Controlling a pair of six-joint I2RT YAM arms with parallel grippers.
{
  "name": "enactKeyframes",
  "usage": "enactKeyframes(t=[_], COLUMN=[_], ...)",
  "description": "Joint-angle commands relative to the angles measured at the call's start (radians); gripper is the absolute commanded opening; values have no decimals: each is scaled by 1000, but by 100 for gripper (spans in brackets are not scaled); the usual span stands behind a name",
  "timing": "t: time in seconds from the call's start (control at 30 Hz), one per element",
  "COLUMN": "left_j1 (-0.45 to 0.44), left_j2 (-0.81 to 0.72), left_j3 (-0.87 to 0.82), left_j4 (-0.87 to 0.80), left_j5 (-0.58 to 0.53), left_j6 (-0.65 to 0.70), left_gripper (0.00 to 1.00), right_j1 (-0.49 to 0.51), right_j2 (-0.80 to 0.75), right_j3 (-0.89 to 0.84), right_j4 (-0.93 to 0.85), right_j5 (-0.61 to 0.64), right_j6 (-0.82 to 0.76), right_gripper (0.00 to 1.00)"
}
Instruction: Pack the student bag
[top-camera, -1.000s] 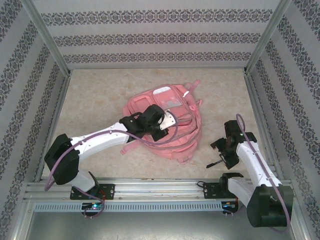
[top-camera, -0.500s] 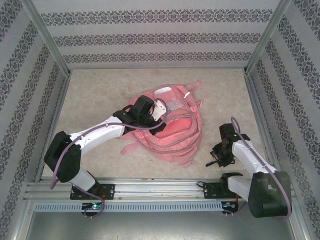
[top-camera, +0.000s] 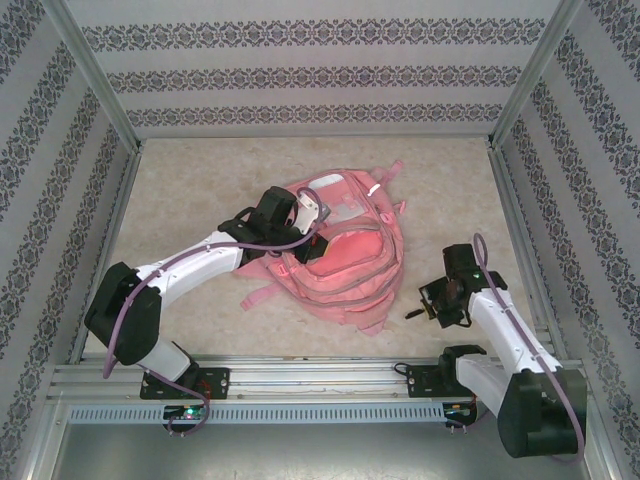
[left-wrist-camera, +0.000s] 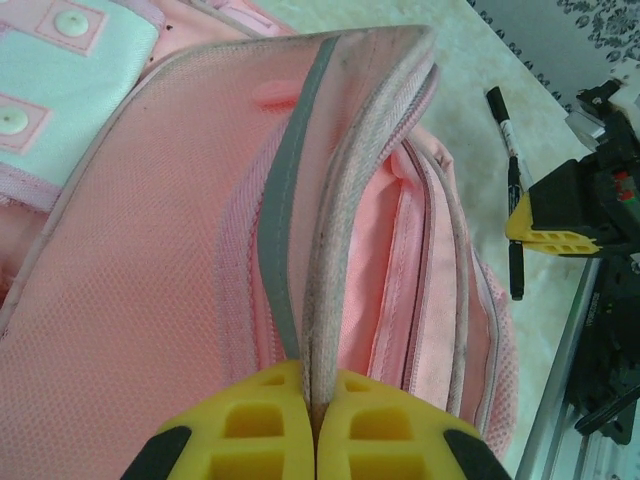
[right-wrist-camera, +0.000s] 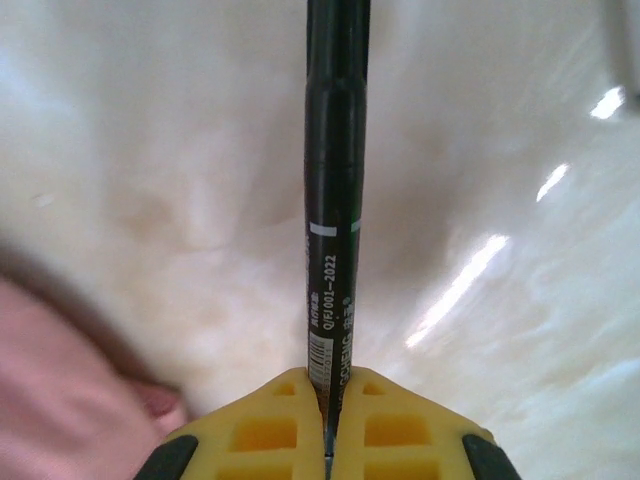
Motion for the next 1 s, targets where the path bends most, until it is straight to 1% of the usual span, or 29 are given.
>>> enactKeyframes(t=[0.0, 0.07, 0.17, 0.23, 0.33, 0.53, 0.57, 0.6, 0.63, 0.67, 0.73, 0.8, 0.83, 0.9, 0.97], left_j1=[25, 28, 30, 30, 31, 31, 31, 31, 31, 33, 34, 37, 40, 44, 47], left_j2=[-27, -23, -12, -11, -12, -6, -6, -7, -6, -6, -8, -9, -12, -16, -19], left_j3=[6, 4, 17, 23, 32, 45, 44, 44, 41, 39, 39, 39, 37, 30, 23], left_j4=[101, 106, 92, 96, 112, 117, 124, 131, 138, 143, 144, 139, 136, 138, 145], left_j5=[34, 42, 46, 54, 60, 63, 64, 66, 67, 69, 72, 76, 78, 77, 77], left_j6=[-53, -60, -66, -83, -109, -140, -148, -155, -162, -167, -169, -167, -166, -162, -162], left_gripper=[0, 0, 0, 0, 0, 0, 0, 0, 0, 0, 0, 0, 0, 0, 0], right_j1=[54, 123, 211, 273, 364, 446, 457, 464, 469, 469, 469, 471, 471, 469, 457], right_j2=[-39, -43, 15, 62, 138, 367, 404, 437, 473, 504, 528, 516, 501, 458, 402], right_j3=[65, 100, 189, 248, 315, 429, 450, 472, 506, 535, 547, 533, 521, 494, 471], right_j4=[-23, 39, 120, 161, 269, 433, 456, 468, 436, 397, 388, 394, 390, 369, 332], right_j5=[-72, -100, -150, -150, -113, -95, -92, -89, -87, -87, -94, -90, -82, -58, -38], right_j6=[92, 143, 199, 242, 304, 372, 381, 374, 366, 360, 359, 368, 367, 359, 317], right_gripper=[0, 0, 1, 2, 2, 2, 7, 17, 28, 29, 33, 48, 54, 57, 59])
